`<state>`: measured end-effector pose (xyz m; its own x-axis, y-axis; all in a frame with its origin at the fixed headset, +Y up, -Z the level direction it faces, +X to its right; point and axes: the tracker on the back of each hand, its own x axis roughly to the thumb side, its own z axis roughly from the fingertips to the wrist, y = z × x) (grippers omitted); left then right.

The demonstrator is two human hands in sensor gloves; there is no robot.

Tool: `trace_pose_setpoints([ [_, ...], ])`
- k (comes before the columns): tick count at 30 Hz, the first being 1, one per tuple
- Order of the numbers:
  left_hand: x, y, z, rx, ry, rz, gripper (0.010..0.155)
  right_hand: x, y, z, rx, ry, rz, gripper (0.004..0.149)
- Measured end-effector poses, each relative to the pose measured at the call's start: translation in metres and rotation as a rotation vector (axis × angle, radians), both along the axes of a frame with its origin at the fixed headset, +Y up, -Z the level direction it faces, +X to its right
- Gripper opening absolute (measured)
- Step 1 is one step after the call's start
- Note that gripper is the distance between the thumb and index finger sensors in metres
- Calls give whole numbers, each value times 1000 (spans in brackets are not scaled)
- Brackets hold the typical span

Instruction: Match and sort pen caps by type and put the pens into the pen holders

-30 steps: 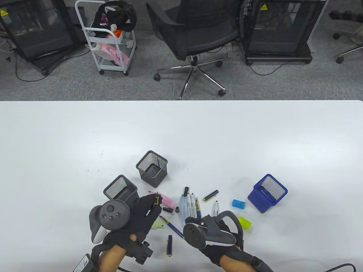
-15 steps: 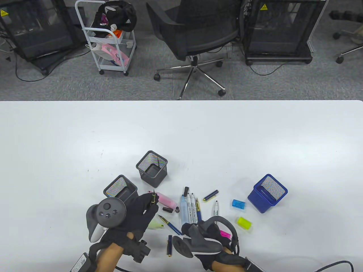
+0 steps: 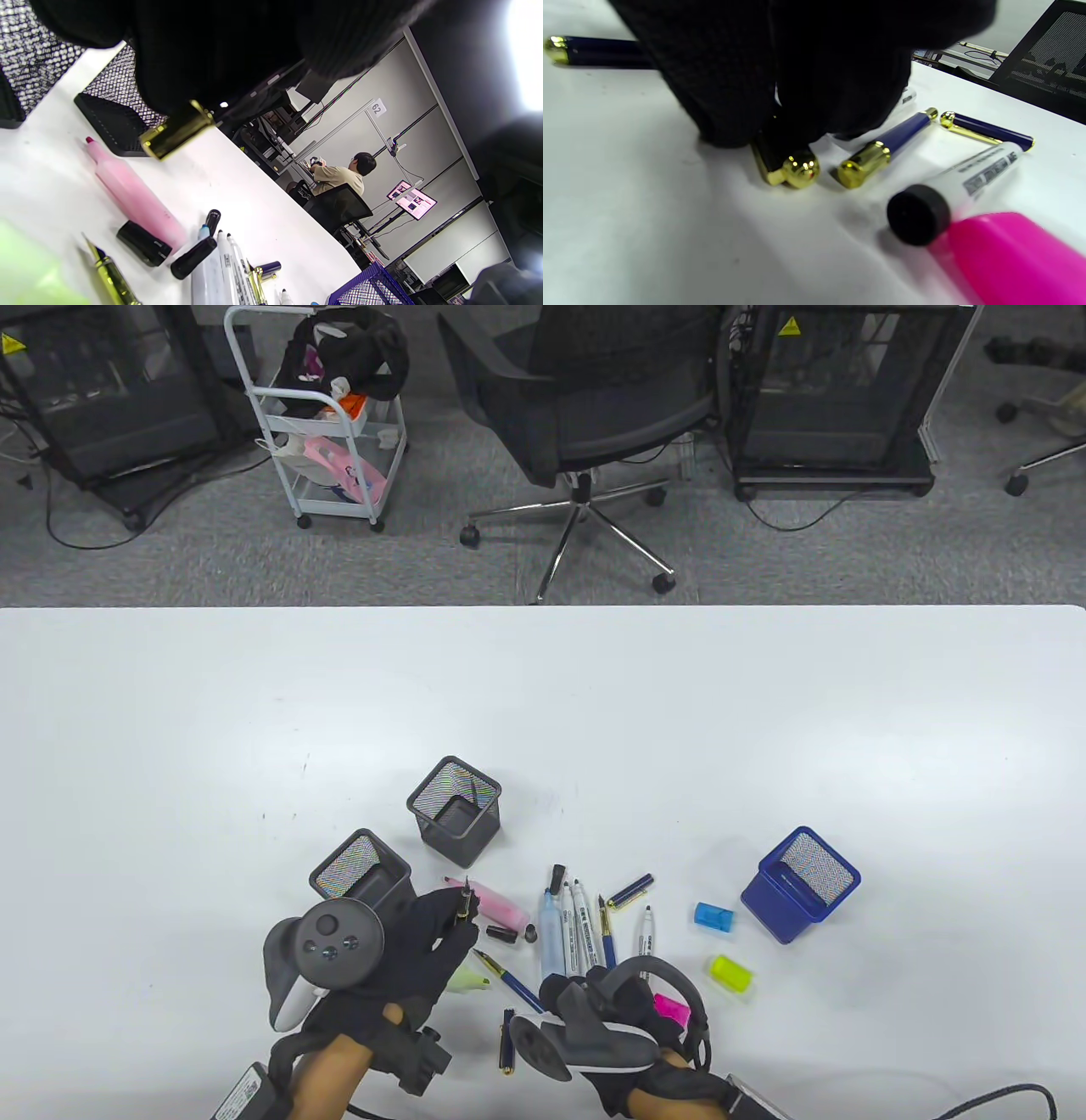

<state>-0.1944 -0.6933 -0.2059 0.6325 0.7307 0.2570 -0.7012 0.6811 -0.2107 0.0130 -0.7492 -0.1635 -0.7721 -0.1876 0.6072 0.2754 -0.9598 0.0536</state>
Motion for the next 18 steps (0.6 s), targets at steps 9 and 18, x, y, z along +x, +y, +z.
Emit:
trace_pose_setpoints([
  [9,0,0,0,10,4,-24,50,5,3,-3,-71,-36,-73,66],
  [18,15,5,6,116,-41,-229,50,45,62,-12,45,-87,-444,65],
])
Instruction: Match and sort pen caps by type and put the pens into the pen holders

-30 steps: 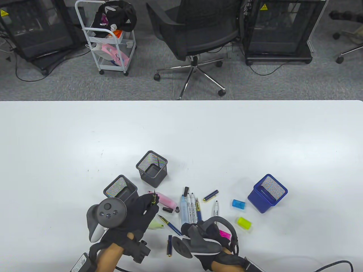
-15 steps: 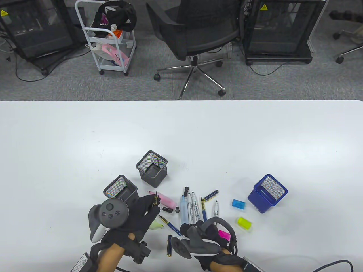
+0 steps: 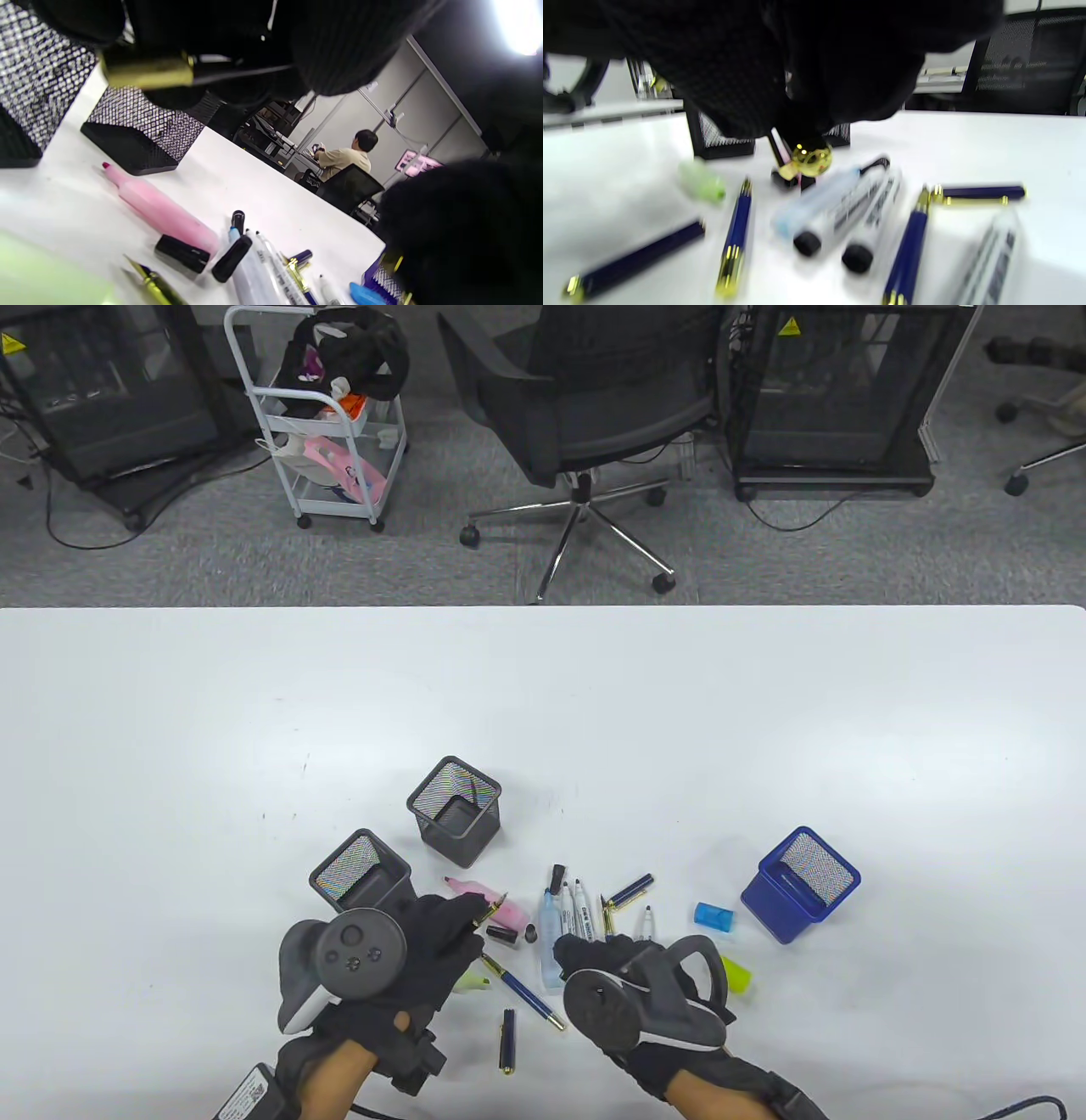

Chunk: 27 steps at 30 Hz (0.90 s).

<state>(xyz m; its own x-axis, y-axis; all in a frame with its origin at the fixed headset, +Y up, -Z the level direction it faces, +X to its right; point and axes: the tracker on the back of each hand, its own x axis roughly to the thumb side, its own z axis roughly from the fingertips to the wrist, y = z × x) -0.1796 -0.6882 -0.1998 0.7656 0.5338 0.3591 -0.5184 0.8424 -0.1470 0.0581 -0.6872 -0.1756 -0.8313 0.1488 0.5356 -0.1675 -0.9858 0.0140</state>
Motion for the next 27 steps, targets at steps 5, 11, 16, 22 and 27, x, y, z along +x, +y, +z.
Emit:
trace_pose_setpoints([
  [5,15,4,7,83,-60,-169,48,12,10,1,91,22,-35,64],
  [11,31,6,16,152,-127,-311,47,4,8,6,106,83,15,63],
  [16,32,7,18,161,-143,-341,47,-2,5,8,106,108,53,63],
  [22,38,8,21,203,-178,-413,47,-11,4,11,114,139,68,63],
  [27,42,7,23,196,-205,-437,47,-13,3,12,109,150,82,63],
])
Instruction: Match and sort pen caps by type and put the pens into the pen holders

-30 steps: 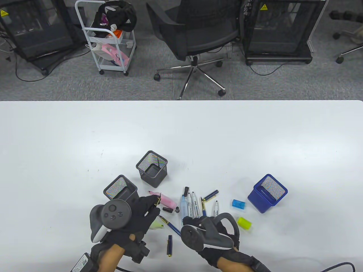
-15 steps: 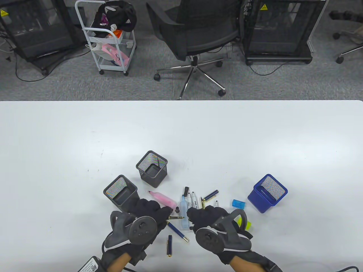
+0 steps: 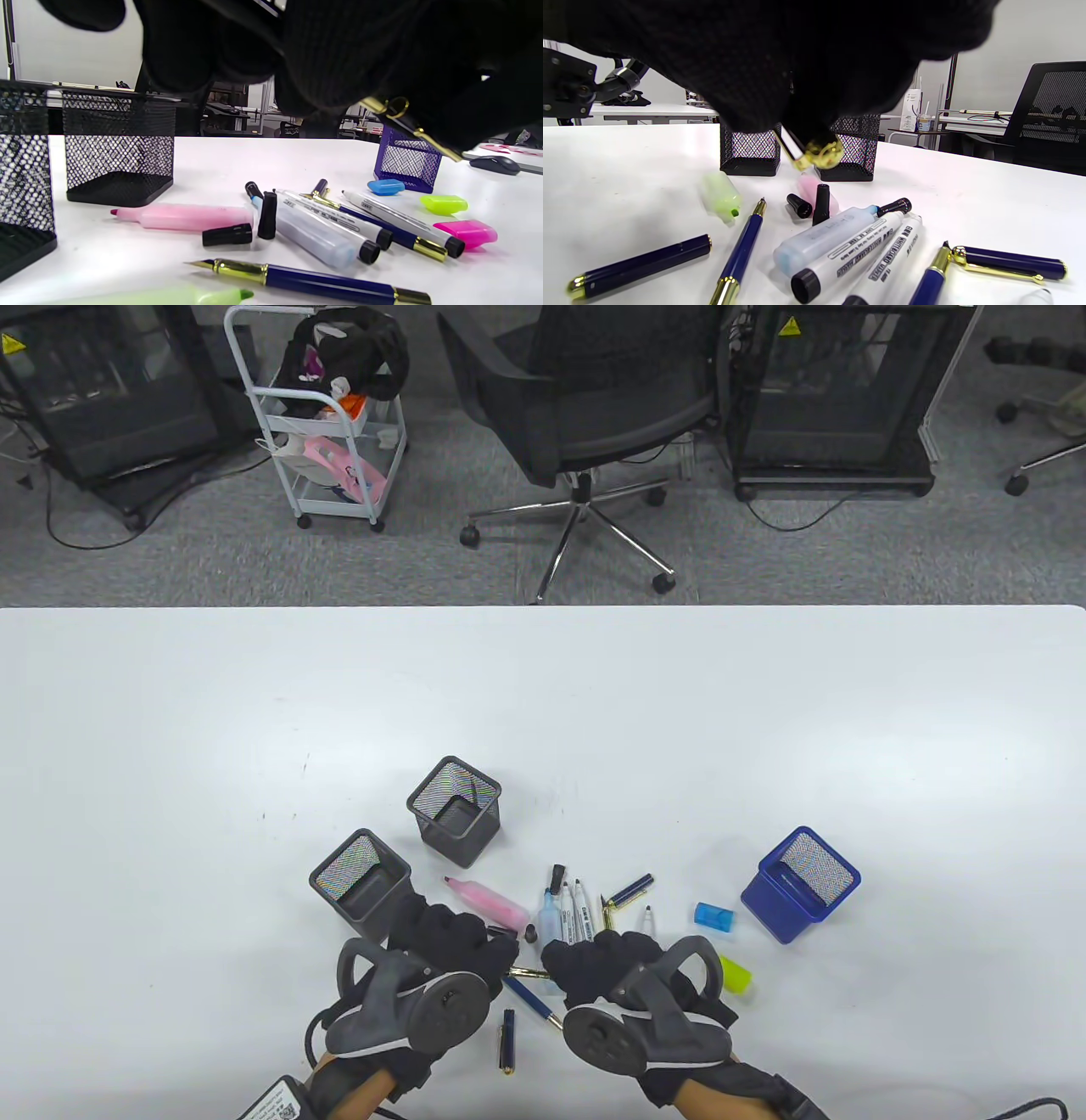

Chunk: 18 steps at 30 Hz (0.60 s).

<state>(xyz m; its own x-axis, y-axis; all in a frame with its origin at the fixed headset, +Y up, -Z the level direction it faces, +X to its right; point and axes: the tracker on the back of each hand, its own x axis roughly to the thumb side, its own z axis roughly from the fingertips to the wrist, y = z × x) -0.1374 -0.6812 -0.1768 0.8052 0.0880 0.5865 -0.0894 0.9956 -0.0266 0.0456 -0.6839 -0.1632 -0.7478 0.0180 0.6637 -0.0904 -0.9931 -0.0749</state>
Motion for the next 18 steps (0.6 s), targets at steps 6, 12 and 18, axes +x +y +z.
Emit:
trace_pose_setpoints([
  [6,4,-3,1,-24,-26,-2,47,-4,-2,2,-10,41,6,62],
  [12,8,-8,0,-102,-54,50,47,-5,0,3,-46,67,-43,63],
  [18,1,-12,-5,-185,-48,194,47,6,1,-1,-78,36,-180,62],
])
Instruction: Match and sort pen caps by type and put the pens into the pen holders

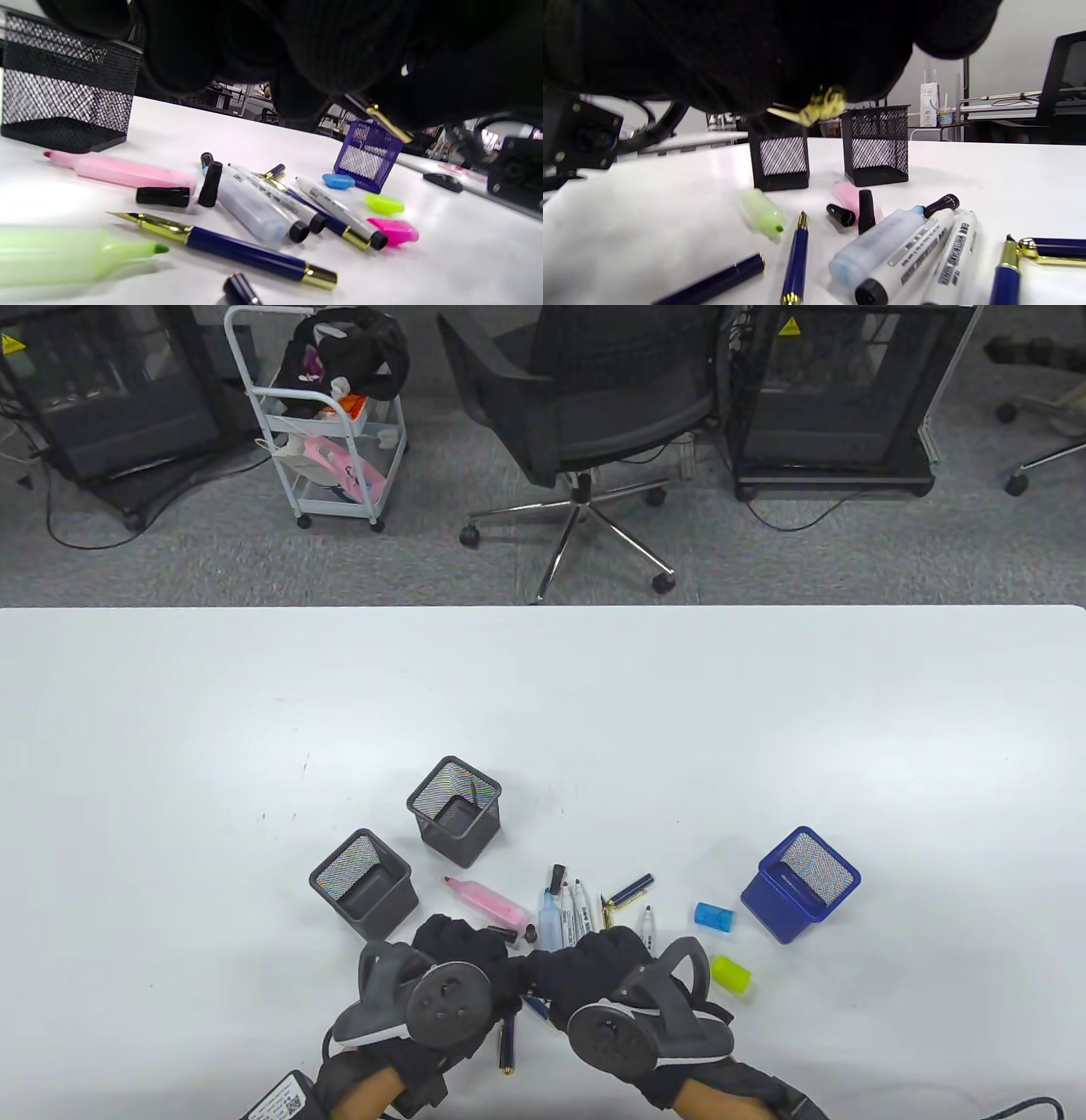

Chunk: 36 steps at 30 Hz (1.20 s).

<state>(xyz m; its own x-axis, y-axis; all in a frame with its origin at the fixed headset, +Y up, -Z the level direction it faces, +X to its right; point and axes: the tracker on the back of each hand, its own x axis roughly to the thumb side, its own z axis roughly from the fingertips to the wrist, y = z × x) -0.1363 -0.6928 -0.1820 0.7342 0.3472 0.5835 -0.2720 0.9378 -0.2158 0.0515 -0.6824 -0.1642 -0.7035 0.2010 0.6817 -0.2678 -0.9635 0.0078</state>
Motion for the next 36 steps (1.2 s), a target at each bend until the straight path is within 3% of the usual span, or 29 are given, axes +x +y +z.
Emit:
trace_pose_setpoints([
  [4,-8,2,-5,-44,33,156,48,12,5,-7,6,-115,-27,57],
  [7,-6,1,-4,-30,25,153,48,12,4,-9,-76,-97,-121,48],
  [14,-3,0,-3,3,43,169,48,8,7,-6,11,-94,-149,45],
  [16,-1,4,-2,49,86,92,47,8,6,-7,-8,-127,-166,49],
  [20,14,14,9,280,103,-120,46,6,8,-8,7,-162,-201,57],
  [22,16,16,11,316,96,-97,45,6,8,-9,-14,-170,-232,60],
  [24,13,16,10,277,77,-8,45,7,8,-9,-38,-174,-282,61],
  [30,1,21,4,258,5,131,58,16,10,-12,-80,-131,-441,64],
  [36,-44,42,-16,193,140,335,89,40,9,-19,-51,-208,-476,66],
])
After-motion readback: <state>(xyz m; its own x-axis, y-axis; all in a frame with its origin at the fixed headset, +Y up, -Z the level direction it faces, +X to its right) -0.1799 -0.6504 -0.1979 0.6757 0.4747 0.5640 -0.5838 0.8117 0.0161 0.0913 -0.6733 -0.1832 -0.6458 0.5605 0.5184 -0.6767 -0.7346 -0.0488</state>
